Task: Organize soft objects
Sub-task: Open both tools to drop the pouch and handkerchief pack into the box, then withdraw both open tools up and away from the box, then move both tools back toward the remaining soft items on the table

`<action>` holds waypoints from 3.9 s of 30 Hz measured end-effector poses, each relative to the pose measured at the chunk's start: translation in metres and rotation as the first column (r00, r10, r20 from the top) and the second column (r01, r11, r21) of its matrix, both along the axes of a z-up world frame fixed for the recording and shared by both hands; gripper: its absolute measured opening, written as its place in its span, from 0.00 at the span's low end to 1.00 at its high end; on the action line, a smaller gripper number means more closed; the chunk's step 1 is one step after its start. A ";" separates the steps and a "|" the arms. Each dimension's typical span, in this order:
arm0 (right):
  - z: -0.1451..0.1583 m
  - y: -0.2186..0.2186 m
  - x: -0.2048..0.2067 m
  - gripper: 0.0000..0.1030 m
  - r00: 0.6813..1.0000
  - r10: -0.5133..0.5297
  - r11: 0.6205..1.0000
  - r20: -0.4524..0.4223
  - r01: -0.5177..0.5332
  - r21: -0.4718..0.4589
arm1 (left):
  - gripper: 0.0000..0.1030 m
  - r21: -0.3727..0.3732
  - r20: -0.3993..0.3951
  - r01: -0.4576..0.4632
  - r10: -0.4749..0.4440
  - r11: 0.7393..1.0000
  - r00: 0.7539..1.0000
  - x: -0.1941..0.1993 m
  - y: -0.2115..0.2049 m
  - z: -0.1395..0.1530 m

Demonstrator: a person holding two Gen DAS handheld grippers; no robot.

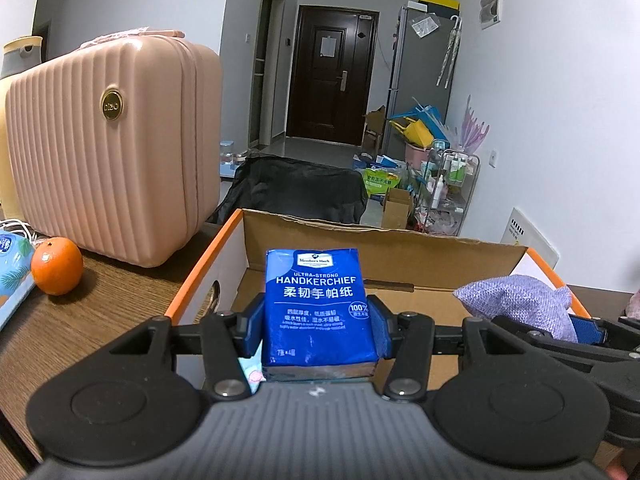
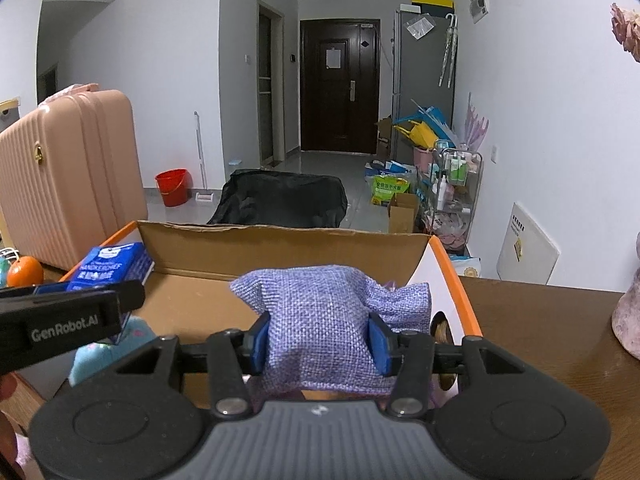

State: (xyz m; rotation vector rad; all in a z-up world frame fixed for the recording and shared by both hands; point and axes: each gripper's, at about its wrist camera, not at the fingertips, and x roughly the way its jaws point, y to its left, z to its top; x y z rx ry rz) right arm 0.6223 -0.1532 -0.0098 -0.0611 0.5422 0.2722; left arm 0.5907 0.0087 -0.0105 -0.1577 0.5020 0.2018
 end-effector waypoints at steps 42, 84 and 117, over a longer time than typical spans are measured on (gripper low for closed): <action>0.007 -0.018 -0.015 1.00 0.998 -0.062 0.998 0.015 0.062 0.006 | 1.00 -0.011 0.034 -0.100 0.100 0.995 0.994 -0.017 0.011 0.003; 0.023 -0.066 -0.088 1.00 0.989 -0.107 0.990 0.106 0.096 0.100 | 1.00 0.108 0.063 0.010 -0.017 0.994 0.998 -0.089 0.013 -0.019; 0.066 -0.113 -0.204 1.00 0.931 -0.264 0.955 0.254 0.216 0.201 | 1.00 0.117 0.095 0.140 -0.151 0.983 0.984 -0.236 0.022 -0.014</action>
